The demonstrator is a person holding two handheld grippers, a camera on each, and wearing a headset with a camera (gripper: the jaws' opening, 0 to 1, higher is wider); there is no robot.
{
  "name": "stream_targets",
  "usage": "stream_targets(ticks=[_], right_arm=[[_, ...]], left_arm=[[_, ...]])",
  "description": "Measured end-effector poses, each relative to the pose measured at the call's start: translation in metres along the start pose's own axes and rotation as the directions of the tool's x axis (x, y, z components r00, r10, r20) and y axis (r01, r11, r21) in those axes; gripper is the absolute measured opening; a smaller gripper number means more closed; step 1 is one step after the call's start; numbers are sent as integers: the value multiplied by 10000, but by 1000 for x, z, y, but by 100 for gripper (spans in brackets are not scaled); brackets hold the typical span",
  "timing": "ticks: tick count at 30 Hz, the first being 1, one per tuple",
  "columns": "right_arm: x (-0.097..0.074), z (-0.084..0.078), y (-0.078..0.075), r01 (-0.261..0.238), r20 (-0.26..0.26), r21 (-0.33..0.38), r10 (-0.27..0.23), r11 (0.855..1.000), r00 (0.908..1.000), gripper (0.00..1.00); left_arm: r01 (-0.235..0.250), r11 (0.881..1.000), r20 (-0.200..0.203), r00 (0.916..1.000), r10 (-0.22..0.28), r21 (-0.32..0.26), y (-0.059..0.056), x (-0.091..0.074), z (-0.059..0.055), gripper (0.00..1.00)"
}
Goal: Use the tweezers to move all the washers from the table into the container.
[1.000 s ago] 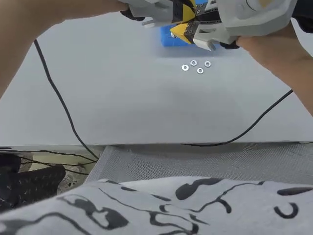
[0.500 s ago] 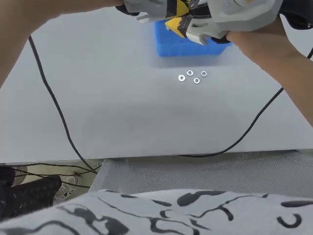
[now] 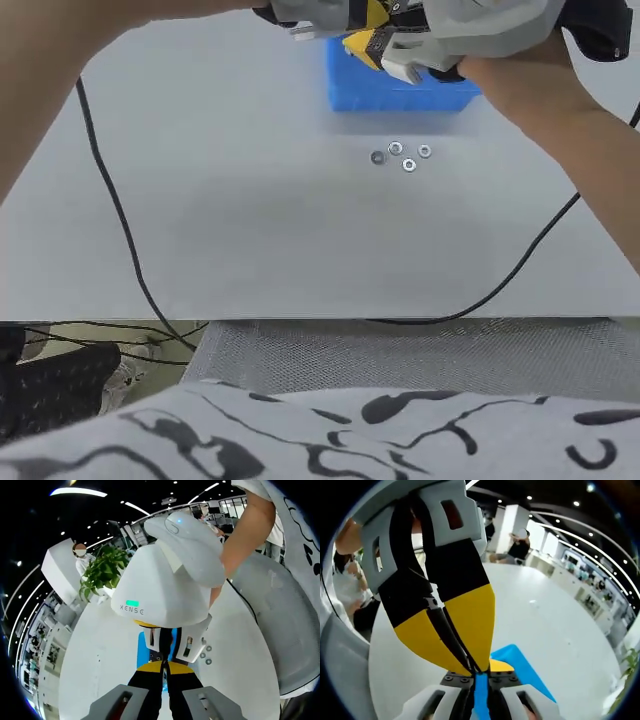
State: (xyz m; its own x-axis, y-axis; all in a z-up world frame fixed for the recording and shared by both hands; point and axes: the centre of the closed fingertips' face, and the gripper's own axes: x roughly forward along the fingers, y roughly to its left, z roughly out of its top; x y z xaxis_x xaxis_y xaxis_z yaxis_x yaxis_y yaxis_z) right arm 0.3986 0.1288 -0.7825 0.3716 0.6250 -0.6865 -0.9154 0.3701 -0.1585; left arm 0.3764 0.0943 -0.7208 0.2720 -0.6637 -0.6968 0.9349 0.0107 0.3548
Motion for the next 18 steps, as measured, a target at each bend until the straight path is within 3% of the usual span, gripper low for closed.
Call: stream_targets(ticks=[11,18], right_arm=[[16,-18,-11,-31,-427,292,44,9996,9991,4],[20,-24,-6,-95,-586,373,117,9993,9982,4]], left_arm=[[-82,9990,-43,10000,81,-447,1,16,-13,0],[-131,9968,-213,9997,114,-793,-2,23,-19,0]])
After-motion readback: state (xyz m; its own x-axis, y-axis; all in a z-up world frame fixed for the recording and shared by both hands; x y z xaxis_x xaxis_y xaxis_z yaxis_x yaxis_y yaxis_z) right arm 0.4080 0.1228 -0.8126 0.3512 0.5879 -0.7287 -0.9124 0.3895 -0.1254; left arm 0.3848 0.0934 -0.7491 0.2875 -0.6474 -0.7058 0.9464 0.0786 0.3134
